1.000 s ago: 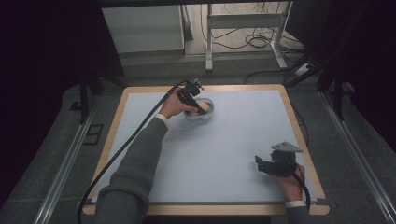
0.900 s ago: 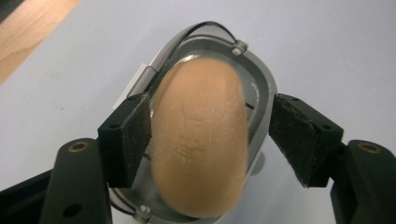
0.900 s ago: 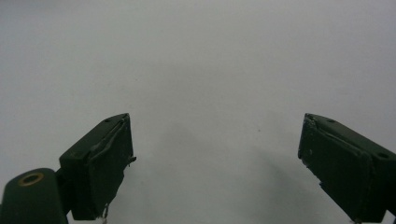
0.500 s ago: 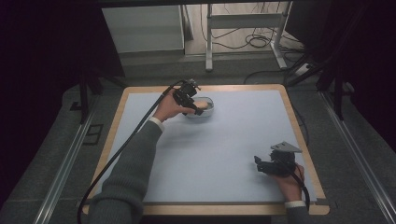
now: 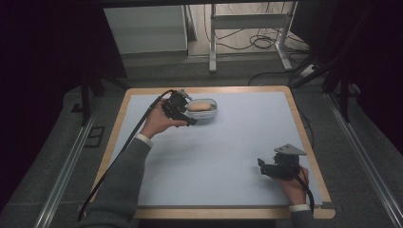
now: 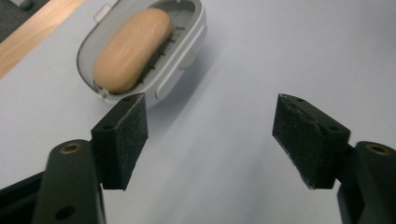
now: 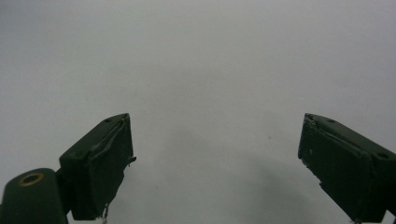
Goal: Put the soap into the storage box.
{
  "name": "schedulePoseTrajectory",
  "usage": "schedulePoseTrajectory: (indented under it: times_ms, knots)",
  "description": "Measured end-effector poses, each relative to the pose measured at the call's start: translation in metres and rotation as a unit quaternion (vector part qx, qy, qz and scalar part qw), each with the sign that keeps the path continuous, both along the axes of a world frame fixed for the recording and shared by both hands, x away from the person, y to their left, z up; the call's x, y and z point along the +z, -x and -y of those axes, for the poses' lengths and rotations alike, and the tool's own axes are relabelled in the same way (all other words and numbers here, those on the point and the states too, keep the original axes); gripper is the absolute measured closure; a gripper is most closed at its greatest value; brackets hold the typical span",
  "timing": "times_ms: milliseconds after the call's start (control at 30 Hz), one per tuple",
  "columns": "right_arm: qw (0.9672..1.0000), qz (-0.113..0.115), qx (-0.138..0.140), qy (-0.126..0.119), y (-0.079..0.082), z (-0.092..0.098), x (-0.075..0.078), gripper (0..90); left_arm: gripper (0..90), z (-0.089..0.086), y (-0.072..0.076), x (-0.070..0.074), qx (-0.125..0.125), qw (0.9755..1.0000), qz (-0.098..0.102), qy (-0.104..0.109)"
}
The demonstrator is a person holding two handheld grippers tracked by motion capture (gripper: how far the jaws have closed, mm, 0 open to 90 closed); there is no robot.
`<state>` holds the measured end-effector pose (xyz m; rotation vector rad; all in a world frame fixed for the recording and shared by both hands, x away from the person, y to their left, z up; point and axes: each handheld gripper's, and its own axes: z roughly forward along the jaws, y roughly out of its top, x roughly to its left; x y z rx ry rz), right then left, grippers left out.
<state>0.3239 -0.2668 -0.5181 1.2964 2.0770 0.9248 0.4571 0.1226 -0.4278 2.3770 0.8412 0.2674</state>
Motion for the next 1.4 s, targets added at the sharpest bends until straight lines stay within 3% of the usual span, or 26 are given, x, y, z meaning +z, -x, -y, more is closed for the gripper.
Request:
schedulePoseTrajectory:
  times_ms: [100, 167, 433, 633, 867, 1267, 1333, 1400]
  knots:
    - [1.0, 0.001, 0.0, -0.002, 0.0, 0.0, 0.0, 10.2, 25.4, -0.009, 0.012, -0.003, 0.009, 0.9999, 0.003, 0.01]
    - [1.0, 0.0, 0.0, -0.003, 0.001, 0.0, 0.0, 10.2, 25.6, -0.017, 0.021, -0.005, 0.023, 0.9995, 0.018, 0.014]
    - [1.0, 0.005, -0.002, -0.004, 0.002, 0.002, 0.003, 10.2, 25.2, -0.048, 0.056, -0.014, 0.047, 0.9982, 0.022, 0.029]
    - [1.0, 0.006, -0.002, -0.003, 0.003, 0.001, 0.004, 10.2, 24.8, -0.069, 0.088, -0.031, 0.066, 0.9961, 0.031, 0.05]
    - [1.0, 0.006, -0.006, -0.004, 0.005, 0.003, 0.005, 10.2, 24.3, -0.09, 0.12, -0.057, 0.089, 0.9936, 0.02, 0.067]
    - [0.9999, 0.012, -0.005, -0.006, 0.006, 0.006, 0.006, 10.2, 22.6, -0.109, 0.138, -0.09, 0.119, 0.9902, -0.015, 0.072]
    - [0.9999, 0.013, -0.004, -0.005, 0.005, 0.007, 0.007, 10.2, 22.6, -0.109, 0.138, -0.091, 0.124, 0.9903, -0.013, 0.062]
    - [0.9999, 0.014, -0.004, -0.007, 0.005, 0.007, 0.007, 10.2, 22.7, -0.109, 0.138, -0.09, 0.125, 0.9898, -0.011, 0.068]
